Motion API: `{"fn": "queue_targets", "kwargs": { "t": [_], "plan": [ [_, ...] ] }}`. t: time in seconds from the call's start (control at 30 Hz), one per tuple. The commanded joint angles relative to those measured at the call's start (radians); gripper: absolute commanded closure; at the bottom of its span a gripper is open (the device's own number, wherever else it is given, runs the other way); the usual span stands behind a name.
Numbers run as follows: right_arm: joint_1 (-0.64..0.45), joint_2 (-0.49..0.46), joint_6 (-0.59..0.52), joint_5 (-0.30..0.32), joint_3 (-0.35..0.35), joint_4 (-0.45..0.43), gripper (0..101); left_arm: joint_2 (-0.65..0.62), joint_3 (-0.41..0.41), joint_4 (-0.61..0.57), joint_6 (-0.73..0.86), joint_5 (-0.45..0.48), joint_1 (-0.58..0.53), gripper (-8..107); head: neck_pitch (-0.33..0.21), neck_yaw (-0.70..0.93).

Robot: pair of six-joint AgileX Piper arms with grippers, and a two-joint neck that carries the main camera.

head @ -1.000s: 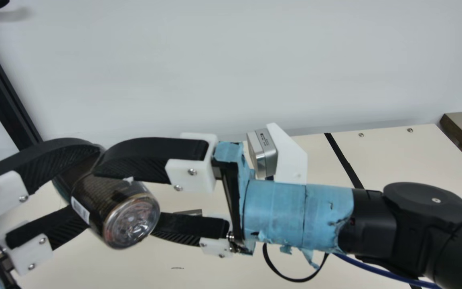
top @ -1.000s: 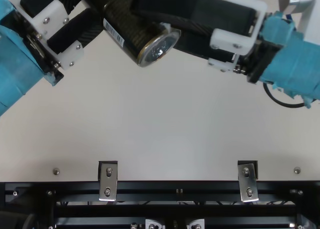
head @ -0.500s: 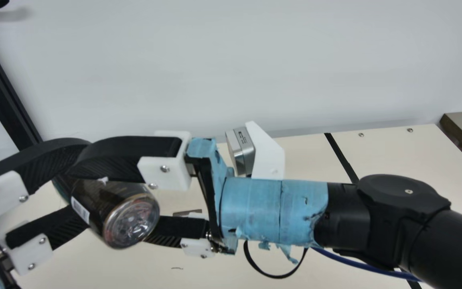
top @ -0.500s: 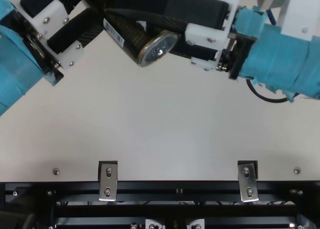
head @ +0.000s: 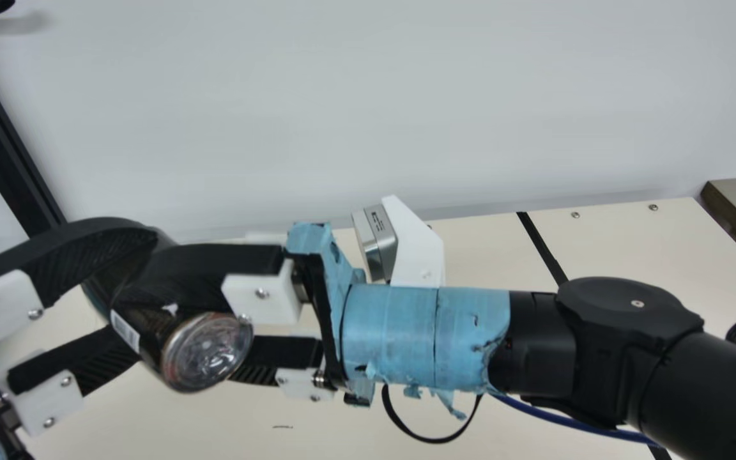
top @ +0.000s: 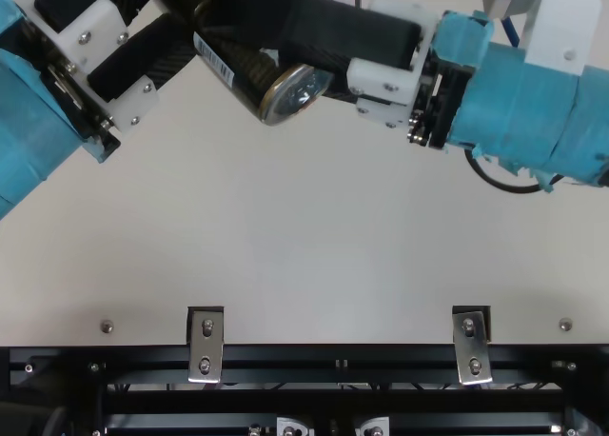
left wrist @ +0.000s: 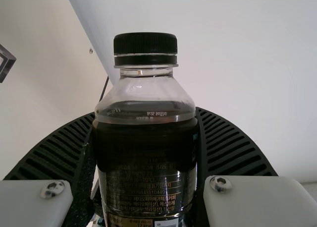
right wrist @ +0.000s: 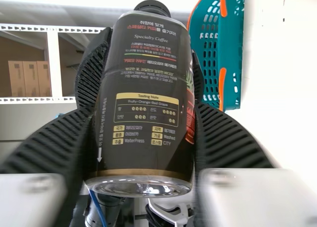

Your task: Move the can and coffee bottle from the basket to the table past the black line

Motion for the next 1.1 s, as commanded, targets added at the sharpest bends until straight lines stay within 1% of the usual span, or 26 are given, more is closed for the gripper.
{"fn": "queue_targets", "kwargs": {
  "t": [0.0, 0.23, 0.27, 0.3, 0.73, 0.87, 1.07],
  "plan": [
    [0.000, 0.000, 0.000, 0.000, 0.000, 0.000, 101, 0.000, 0.000, 0.000, 0.000, 0.000, 0.000, 89, -0.026, -0.007],
    [0.000, 0.000, 0.007, 0.000, 0.000, 0.000, 101, 0.000, 0.000, 0.000, 0.000, 0.000, 0.000, 89, -0.026, -0.007],
    [0.000, 0.000, 0.007, 0.000, 0.000, 0.000, 101, 0.000, 0.000, 0.000, 0.000, 0.000, 0.000, 70, -0.026, -0.007],
    [0.000, 0.000, 0.007, 0.000, 0.000, 0.000, 101, 0.000, 0.000, 0.000, 0.000, 0.000, 0.000, 9, -0.026, -0.007],
    [0.000, 0.000, 0.007, 0.001, 0.000, 0.001, 101, -0.004, -0.003, 0.011, -0.010, -0.004, 0.006, 9, -0.026, -0.007],
    [0.000, 0.000, 0.007, 0.001, 0.000, 0.001, 101, -0.015, 0.001, 0.008, -0.014, -0.013, 0.034, 9, -0.026, -0.007],
    [0.000, 0.000, 0.007, 0.001, 0.000, 0.001, 101, -0.030, 0.011, 0.004, -0.017, -0.007, 0.112, 9, -0.026, -0.007]
  ]
}}
